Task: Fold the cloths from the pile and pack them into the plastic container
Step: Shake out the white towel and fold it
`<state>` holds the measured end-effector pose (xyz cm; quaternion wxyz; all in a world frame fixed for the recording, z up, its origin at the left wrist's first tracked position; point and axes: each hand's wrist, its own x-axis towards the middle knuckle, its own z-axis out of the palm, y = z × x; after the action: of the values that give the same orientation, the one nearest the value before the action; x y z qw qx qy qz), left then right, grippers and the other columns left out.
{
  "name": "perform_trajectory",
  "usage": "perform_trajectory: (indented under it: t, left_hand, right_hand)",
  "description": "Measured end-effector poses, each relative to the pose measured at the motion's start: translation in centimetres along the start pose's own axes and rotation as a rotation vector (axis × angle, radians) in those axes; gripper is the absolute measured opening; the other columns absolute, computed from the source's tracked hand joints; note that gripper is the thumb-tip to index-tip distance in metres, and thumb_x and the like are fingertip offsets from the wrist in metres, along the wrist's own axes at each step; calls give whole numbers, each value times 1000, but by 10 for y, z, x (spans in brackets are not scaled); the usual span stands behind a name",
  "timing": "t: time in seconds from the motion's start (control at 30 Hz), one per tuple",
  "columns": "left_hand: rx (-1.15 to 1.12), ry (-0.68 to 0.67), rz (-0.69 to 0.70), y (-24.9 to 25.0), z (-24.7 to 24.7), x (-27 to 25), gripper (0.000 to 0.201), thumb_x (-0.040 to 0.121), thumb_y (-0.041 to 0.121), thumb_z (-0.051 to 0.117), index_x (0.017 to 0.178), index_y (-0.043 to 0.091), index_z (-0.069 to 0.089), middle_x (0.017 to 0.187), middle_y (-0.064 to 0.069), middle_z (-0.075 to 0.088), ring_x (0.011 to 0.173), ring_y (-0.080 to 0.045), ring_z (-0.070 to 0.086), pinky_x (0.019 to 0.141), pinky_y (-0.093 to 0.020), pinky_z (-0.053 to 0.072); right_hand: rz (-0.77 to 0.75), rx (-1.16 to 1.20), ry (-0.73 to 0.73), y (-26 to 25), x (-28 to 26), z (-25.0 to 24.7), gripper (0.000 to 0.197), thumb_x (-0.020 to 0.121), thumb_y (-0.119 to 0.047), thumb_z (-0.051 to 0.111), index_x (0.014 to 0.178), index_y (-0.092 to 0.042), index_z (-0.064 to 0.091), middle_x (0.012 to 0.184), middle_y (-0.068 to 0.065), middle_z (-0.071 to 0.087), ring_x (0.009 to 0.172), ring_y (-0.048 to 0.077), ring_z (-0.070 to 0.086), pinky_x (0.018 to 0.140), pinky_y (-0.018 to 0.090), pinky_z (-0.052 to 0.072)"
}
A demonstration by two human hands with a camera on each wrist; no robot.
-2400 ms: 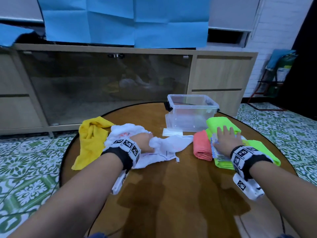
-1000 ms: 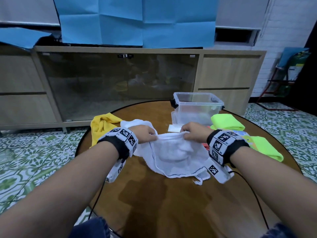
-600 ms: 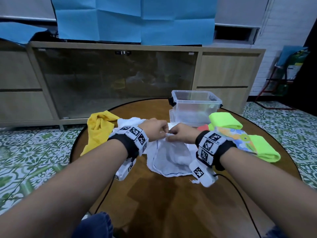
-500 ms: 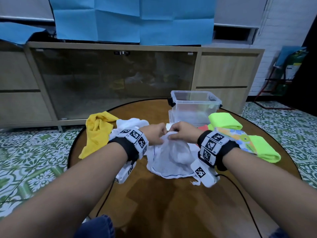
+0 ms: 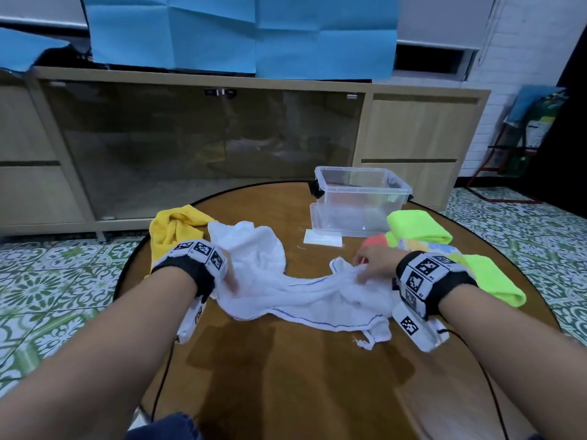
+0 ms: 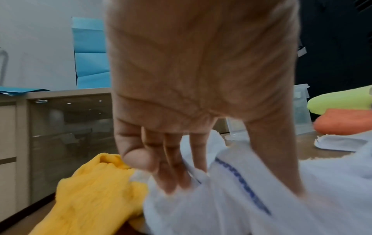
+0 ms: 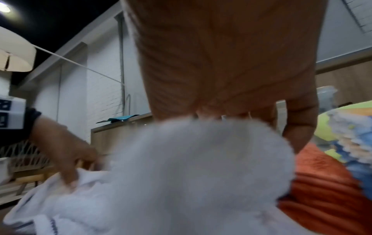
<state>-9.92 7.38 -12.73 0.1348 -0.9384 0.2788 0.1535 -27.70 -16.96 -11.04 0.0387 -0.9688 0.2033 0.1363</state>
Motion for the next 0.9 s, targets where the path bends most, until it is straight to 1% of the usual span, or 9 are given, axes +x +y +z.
perform_trajectory:
  t: [0.1, 0.2, 0.33, 0.4, 0.47, 0.57, 0.67, 0.77, 0.9]
  left_hand:
    - [-92, 177, 66, 20, -14, -11, 39, 91, 51, 49, 115, 20, 53, 122, -4, 49, 102, -23, 49, 82, -31, 36]
    - [-121, 352, 213, 39, -21, -13, 39, 96, 45, 41, 128, 24, 50, 135, -4, 42, 121, -25, 45, 90, -36, 44]
    - [-205, 230, 447, 66, -14, -15, 33, 98, 27, 46, 128, 19, 54, 132, 0, 53, 117, -18, 52, 95, -26, 41]
    - [-237, 182, 526, 79, -12, -22, 37, 97, 20, 48, 133, 15, 49, 132, 1, 53, 119, -18, 51, 95, -25, 38]
    - [-239, 184, 554, 87, -9, -21, 28, 94, 18, 50, 121, 15, 55, 115, 0, 60, 105, -20, 54, 86, -27, 40]
    - [-215, 214, 533, 88, -7, -24, 4, 91, 18, 53, 87, 17, 53, 81, 1, 54, 83, -22, 50, 68, -30, 38]
    - [-320, 277, 527, 82, -6, -23, 38, 88, 16, 59, 123, 13, 46, 112, -2, 52, 101, -21, 53, 82, -30, 46]
    - [-419, 413, 580, 81, -11, -29, 23, 85, 13, 61, 105, 14, 50, 102, 1, 49, 89, -16, 50, 69, -20, 41]
    - [-398, 312, 580, 91, -11, -39, 11, 88, 19, 58, 93, 13, 52, 88, -4, 58, 79, -15, 50, 65, -22, 37]
  right_hand:
    - [-67, 74, 116, -20, 3, 2, 25, 89, -37, 55, 71, -22, 46, 75, -5, 46, 77, 21, 45, 59, 23, 31]
    - [-63, 32, 31, -38, 9, 12, 28, 90, -30, 54, 106, -8, 62, 104, 5, 63, 98, 27, 58, 77, 30, 46]
    - [-77, 2, -56, -46, 6, 18, 19, 85, -14, 59, 67, -7, 59, 65, 5, 51, 59, 18, 46, 54, 25, 35]
    - [-148, 115, -36, -46, 3, 11, 22, 86, -13, 60, 64, -10, 58, 63, 2, 48, 58, 14, 41, 53, 25, 32]
    - [-221, 284, 40, -45, -3, 3, 14, 89, -14, 58, 78, -9, 66, 70, -1, 54, 64, 11, 45, 56, 22, 34]
    - [-238, 405, 115, -43, -7, -4, 29, 93, -13, 51, 65, -21, 52, 64, -7, 47, 58, 4, 39, 54, 16, 30]
    - [-203, 425, 115, -40, -7, -4, 30, 95, -15, 48, 66, -18, 48, 61, -6, 41, 56, 4, 35, 49, 13, 30]
    - [-204, 504, 114, -40, -9, -3, 31, 95, -17, 51, 64, -22, 51, 60, -8, 42, 56, 3, 35, 49, 12, 30]
    - [-277, 690, 93, -47, -16, -7, 27, 91, -19, 57, 65, -24, 59, 70, -2, 59, 63, 6, 44, 59, 14, 33]
